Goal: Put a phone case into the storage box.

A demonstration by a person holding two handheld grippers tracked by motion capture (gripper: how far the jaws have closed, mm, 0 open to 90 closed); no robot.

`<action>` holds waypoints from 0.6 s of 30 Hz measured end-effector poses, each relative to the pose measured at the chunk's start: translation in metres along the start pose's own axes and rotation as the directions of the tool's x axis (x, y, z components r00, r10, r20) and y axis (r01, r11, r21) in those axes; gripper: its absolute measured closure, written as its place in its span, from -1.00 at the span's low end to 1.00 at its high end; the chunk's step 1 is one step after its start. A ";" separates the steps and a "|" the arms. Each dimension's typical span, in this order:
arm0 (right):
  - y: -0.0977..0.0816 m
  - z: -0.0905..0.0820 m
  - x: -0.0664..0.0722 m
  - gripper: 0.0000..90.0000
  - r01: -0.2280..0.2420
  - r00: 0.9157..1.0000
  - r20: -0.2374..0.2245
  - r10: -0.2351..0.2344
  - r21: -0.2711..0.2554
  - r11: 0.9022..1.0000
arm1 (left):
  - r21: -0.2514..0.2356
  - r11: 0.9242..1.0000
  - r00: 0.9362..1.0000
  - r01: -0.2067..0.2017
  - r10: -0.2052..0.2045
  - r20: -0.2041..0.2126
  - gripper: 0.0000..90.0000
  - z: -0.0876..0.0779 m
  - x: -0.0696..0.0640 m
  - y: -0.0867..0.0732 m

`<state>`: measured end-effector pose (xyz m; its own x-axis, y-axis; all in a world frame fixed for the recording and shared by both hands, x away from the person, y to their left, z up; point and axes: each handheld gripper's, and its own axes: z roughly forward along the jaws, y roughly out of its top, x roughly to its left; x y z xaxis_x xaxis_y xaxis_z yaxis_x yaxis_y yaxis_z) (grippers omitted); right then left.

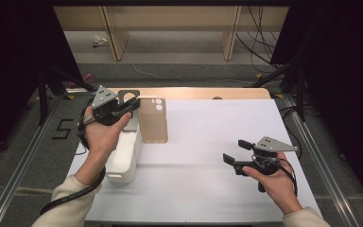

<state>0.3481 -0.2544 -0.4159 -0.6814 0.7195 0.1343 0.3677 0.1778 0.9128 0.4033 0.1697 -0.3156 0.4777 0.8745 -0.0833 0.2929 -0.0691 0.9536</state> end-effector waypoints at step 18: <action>-0.002 -0.004 -0.001 -0.62 -0.003 1.000 0.004 0.003 0.000 1.000 | -0.009 1.000 0.999 0.011 -0.012 -0.038 0.87 -0.006 0.015 0.004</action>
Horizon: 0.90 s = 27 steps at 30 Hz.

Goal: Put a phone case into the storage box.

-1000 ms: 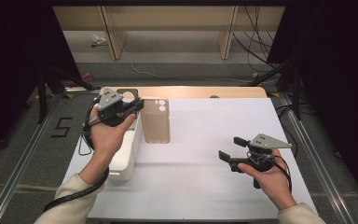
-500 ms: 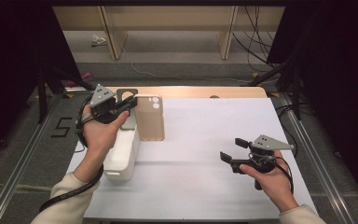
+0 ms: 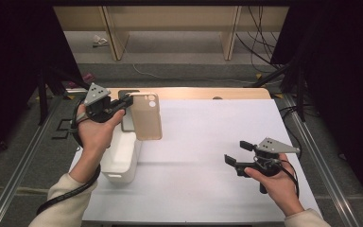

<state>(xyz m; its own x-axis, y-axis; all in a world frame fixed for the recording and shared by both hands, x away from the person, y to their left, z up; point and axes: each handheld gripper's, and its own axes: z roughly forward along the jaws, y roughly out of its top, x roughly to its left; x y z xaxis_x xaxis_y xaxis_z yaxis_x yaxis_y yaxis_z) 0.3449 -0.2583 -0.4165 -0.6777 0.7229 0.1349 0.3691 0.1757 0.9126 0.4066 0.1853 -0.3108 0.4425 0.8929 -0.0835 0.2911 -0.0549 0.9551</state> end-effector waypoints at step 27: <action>-0.003 -0.009 -0.003 -0.62 -0.012 1.000 0.016 0.012 -0.009 1.000 | -0.003 1.000 0.999 0.003 -0.003 -0.047 0.87 -0.007 0.021 0.005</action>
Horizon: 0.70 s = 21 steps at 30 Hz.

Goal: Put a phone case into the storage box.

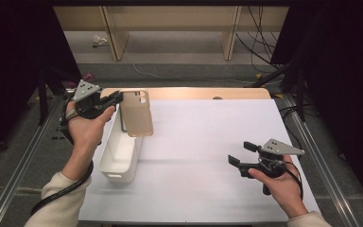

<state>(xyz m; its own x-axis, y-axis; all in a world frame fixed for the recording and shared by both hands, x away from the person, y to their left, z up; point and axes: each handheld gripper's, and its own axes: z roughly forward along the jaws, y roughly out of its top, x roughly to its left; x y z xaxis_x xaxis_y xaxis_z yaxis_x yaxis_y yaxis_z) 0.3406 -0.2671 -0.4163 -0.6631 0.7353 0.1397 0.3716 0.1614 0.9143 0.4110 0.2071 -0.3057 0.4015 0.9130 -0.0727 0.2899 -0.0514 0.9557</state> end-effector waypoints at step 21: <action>-0.001 -0.002 -0.001 -0.62 -0.003 1.000 0.002 0.003 0.000 1.000 | -0.001 1.000 1.000 0.004 -0.004 -0.031 0.87 -0.002 0.014 0.001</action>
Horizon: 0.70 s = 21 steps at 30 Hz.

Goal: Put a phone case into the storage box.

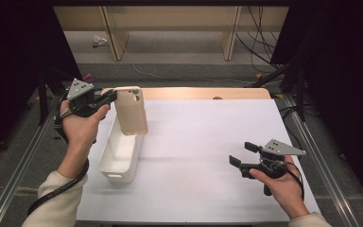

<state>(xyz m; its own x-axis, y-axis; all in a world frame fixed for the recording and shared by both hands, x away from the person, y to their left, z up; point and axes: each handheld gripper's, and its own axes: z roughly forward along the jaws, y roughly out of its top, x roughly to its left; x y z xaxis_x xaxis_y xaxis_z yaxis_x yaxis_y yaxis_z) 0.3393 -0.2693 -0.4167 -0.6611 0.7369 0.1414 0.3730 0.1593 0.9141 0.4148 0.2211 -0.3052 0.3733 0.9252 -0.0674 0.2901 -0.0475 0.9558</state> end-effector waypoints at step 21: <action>0.000 0.000 0.000 -0.62 0.002 1.000 0.000 -0.002 0.000 1.000 | 0.010 1.000 0.999 -0.007 0.007 -0.035 0.87 0.000 0.017 -0.002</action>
<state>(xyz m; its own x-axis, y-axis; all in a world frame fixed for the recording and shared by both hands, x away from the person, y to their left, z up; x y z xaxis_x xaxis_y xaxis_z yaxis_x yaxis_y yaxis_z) 0.3392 -0.2694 -0.4167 -0.6615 0.7368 0.1399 0.3719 0.1603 0.9143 0.4203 0.2366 -0.3086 0.3443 0.9375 -0.0506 0.2967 -0.0575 0.9532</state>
